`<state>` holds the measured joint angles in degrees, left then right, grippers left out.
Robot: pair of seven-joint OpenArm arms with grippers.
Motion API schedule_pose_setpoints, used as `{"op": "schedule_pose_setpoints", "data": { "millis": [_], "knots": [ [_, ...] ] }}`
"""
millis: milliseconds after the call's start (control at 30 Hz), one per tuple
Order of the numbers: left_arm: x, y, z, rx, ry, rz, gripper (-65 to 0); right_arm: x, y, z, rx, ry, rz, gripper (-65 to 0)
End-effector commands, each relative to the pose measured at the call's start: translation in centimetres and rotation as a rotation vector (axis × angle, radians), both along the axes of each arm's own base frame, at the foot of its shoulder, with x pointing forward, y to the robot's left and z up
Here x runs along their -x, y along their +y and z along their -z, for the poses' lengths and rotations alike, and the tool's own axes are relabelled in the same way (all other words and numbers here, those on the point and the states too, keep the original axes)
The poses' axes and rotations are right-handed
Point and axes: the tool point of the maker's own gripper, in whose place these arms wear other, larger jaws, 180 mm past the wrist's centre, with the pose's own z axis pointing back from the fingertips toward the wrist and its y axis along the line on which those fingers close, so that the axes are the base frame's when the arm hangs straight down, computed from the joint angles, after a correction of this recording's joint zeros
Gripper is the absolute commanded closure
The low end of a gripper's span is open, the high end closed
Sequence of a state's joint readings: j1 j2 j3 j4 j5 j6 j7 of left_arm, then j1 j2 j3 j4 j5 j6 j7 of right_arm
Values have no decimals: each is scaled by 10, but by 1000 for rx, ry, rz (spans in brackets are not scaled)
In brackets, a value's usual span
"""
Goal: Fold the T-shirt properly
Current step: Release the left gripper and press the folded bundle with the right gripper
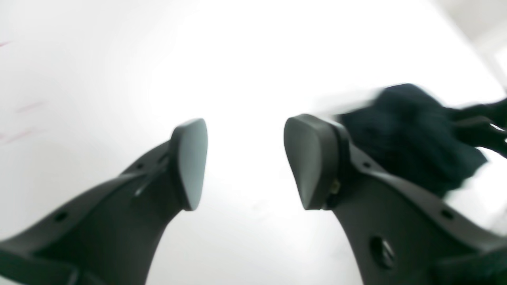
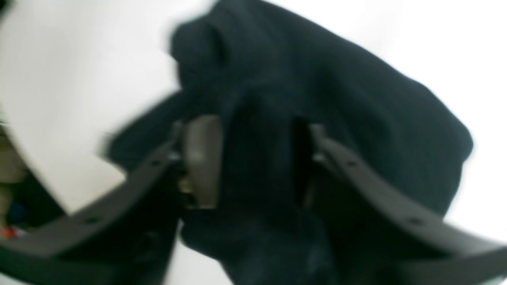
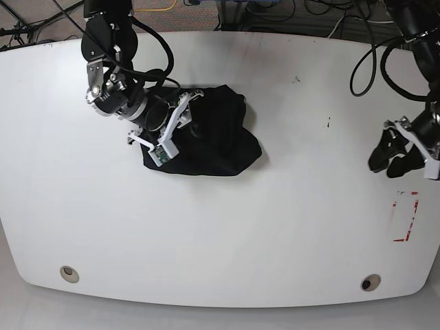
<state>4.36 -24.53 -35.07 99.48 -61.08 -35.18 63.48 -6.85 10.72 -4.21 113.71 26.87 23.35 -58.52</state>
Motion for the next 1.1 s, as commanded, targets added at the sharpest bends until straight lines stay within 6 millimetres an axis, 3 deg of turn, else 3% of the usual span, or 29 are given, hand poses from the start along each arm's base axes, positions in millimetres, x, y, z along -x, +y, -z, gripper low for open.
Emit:
{"op": "schedule_pose_setpoints", "data": {
  "millis": [0,133,300,567,767,967,1067],
  "knots": [
    [1,17,-17,-52,-44,-28,-332,-1,12,-2,11,-29,-39,-127],
    [10,33,-11,-94,-20,-75,-332,5,27,5,45,-27,-82,-68],
    [19,44,0,-128,22,-109,-332,10,47,13,55,-36,-106,-87],
    [29,35,20,-108,69,-107,-332,27,96,19,12,-1,-181,-84],
    [29,25,26,-97,84,-78,-332,34,127,7,-40,-14,-233,-86],
    [28,24,27,-99,88,-74,-332,29,132,-17,-75,-74,-223,-86],
    [28,24,27,-99,88,-74,-332,19,115,-21,-55,-101,-188,-84]
  ]
}}
